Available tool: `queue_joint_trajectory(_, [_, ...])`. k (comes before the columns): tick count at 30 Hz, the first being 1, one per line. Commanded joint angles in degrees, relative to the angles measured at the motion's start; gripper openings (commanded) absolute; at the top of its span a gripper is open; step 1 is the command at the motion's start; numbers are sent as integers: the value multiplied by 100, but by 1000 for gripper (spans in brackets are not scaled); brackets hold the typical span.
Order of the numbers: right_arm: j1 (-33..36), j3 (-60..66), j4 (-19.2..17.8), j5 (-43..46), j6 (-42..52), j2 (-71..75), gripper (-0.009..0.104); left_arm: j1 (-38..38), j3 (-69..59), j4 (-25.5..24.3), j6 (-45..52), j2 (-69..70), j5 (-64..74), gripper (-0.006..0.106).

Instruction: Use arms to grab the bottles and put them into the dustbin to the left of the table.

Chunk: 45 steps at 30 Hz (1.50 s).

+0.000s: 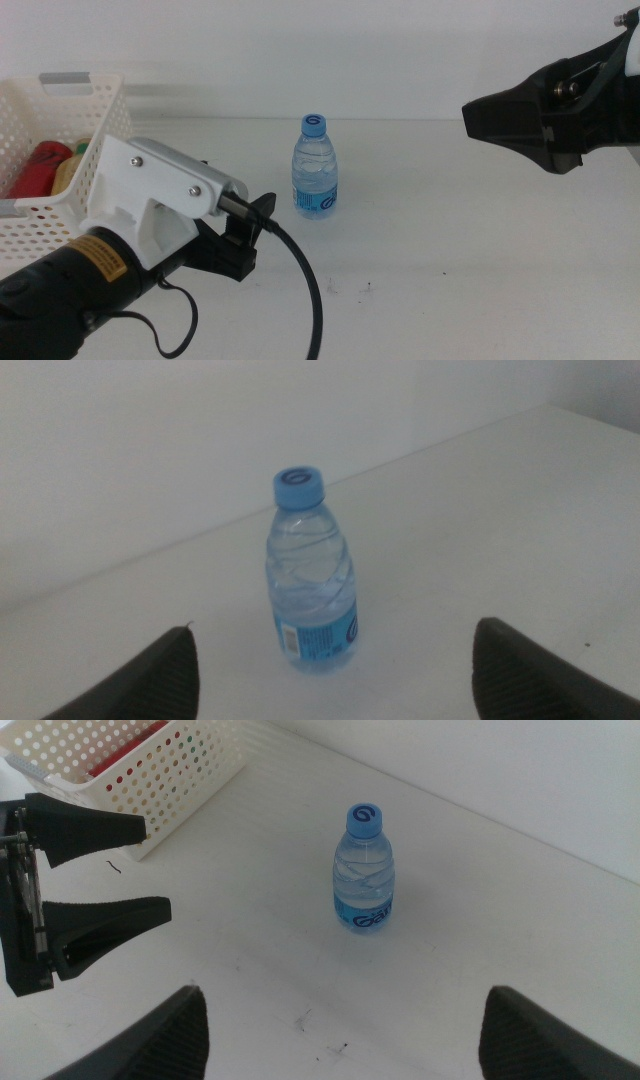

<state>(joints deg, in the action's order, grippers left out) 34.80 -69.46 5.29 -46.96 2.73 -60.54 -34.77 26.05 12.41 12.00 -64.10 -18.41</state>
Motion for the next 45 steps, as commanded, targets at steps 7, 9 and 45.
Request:
queue_joint_trajectory(7, [-51,-32,-41,31,-9,28,92,-6,-209,-635,-255,-342,-1321,94])
queue_joint_trajectory(9, [-51,-32,-41,31,-9,28,92,-6,-419,-635,-509,-671,-1989,94])
queue_joint_trajectory(45, [-51,-32,-41,31,-9,28,92,850,303,-2267,-2350,-3891,-4378,94])
